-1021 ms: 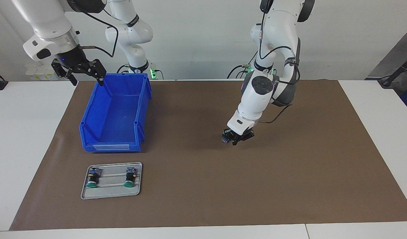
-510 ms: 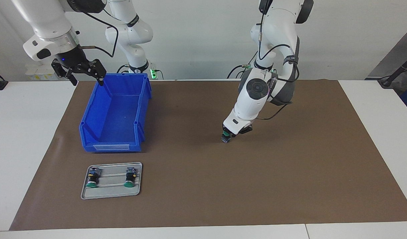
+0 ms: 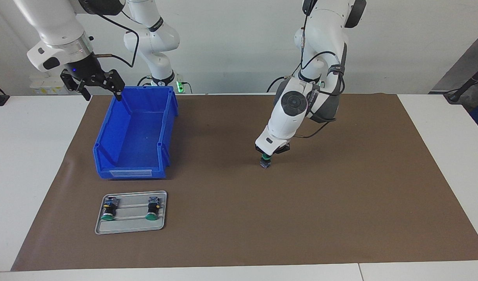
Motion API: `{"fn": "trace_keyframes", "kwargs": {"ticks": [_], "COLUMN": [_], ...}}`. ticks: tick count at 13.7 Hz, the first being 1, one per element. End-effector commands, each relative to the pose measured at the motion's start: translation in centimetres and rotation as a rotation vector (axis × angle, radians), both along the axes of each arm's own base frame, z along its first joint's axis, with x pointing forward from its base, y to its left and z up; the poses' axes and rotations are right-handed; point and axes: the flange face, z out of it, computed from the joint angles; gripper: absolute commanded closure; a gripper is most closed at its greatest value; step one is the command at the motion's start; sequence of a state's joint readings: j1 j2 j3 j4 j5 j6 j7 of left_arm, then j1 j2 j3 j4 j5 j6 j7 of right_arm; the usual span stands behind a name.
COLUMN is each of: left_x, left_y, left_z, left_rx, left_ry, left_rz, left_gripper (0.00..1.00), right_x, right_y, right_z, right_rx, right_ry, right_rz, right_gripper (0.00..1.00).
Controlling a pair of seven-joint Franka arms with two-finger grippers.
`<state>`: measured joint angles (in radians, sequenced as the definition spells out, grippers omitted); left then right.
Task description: Place and press button with both arms
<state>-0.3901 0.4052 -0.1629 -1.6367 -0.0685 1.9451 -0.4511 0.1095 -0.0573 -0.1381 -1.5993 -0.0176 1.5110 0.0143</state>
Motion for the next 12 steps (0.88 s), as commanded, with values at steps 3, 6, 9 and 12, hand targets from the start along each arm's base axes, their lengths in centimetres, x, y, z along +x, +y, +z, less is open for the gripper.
{"fn": "trace_keyframes", "kwargs": {"ticks": [3, 6, 9, 12], "left_x": [-0.8, -1.4, -1.6, -2.1], "left_y": [-0.3, 0.0, 0.4, 1.0], "left_z": [-1.5, -2.5, -3.7, -4.5], "left_rx": [0.005, 0.003, -0.011, -0.018], "left_ry": [0.008, -0.003, -0.033, -0.057], "left_rz": [0.017, 0.019, 0.028, 0.036], "left_gripper": [1.0, 1.0, 1.0, 1.0], "right_x": [-0.8, -0.8, -0.8, -0.8], "right_y": [0.1, 0.1, 0.1, 0.1], "right_z": [0.1, 0.1, 0.1, 0.1], "right_rx": [0.02, 0.02, 0.02, 0.02], "right_ry": [0.005, 0.005, 0.007, 0.005], "right_rz": [-0.016, -0.016, -0.016, -0.016], "right_gripper": [0.0, 0.0, 0.0, 0.0]}}
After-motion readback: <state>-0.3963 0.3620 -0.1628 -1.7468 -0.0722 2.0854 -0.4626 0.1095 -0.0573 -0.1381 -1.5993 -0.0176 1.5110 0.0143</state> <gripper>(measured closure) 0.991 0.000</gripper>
